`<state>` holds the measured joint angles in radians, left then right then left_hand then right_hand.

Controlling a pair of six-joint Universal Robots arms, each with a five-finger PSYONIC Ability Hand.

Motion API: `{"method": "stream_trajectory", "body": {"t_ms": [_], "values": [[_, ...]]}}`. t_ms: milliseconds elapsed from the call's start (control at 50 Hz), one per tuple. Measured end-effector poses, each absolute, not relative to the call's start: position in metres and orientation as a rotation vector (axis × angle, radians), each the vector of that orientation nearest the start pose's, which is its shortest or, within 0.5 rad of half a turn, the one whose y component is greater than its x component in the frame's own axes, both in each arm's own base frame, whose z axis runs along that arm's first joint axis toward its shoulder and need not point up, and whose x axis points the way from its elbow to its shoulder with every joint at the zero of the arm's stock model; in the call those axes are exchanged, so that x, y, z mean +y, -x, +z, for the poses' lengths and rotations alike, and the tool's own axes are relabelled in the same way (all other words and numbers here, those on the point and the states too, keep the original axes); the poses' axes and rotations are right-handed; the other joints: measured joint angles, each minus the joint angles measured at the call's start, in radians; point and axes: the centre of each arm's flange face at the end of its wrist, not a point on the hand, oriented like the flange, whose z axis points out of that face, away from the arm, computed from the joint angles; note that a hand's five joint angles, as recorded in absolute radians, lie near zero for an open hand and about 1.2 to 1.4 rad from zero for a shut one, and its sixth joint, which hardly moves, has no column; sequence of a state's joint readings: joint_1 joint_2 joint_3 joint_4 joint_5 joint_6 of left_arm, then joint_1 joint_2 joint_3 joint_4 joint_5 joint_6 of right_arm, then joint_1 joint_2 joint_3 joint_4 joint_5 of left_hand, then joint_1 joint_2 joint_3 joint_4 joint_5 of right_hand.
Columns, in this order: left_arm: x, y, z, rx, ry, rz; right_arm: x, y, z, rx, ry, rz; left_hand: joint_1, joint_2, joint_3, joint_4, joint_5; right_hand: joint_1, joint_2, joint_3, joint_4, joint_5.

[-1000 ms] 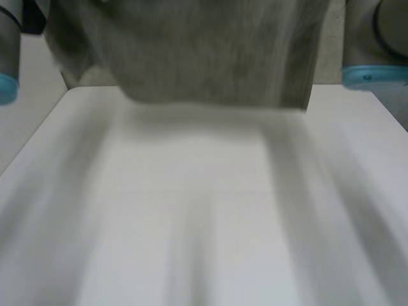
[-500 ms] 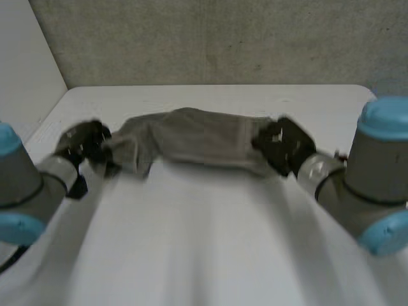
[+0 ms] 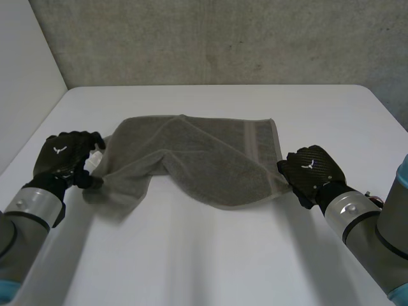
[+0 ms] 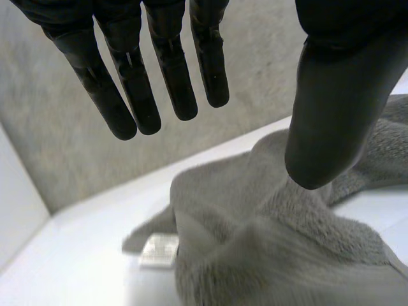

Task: Fold the towel.

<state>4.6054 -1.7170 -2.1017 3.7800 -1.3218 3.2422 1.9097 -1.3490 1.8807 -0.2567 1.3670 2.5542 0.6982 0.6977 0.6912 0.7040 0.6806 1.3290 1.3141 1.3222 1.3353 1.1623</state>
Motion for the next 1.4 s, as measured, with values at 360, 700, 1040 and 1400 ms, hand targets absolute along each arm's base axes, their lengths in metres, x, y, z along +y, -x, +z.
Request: {"method": "stream_trajectory", "body": {"t_ms": [360, 700, 1040, 1400], "values": [[-0.208, 0.228, 0.133, 1.904, -1.327, -2.133, -0.236, -0.239, 0.165, 2.143, 1.274, -1.898, 0.001, 0.002, 0.003, 0.0, 0.013, 0.0, 0.0, 0.0, 0.0, 0.0], [-0.207, 0.227, 0.11, 1.988, -1.394, -1.995, -0.237, -0.241, 0.151, 2.161, 1.298, -1.857, -0.008, -0.012, -0.006, -0.008, -0.004, 0.0, 0.0, 0.0, 0.0, 0.0], [-0.229, 0.203, 0.108, 2.196, -1.236, -1.767, -0.238, -0.242, 0.146, 2.169, 1.304, -1.839, -0.214, -0.209, -0.227, -0.214, -0.224, 0.0, 0.0, 0.0, 0.0, 0.0], [-0.24, 0.201, 0.103, 2.227, -1.182, -1.755, -0.238, -0.244, 0.138, 2.169, 1.318, -1.83, -0.214, -0.209, -0.224, -0.214, -0.224, 0.0, 0.0, 0.0, 0.0, 0.0]]}}
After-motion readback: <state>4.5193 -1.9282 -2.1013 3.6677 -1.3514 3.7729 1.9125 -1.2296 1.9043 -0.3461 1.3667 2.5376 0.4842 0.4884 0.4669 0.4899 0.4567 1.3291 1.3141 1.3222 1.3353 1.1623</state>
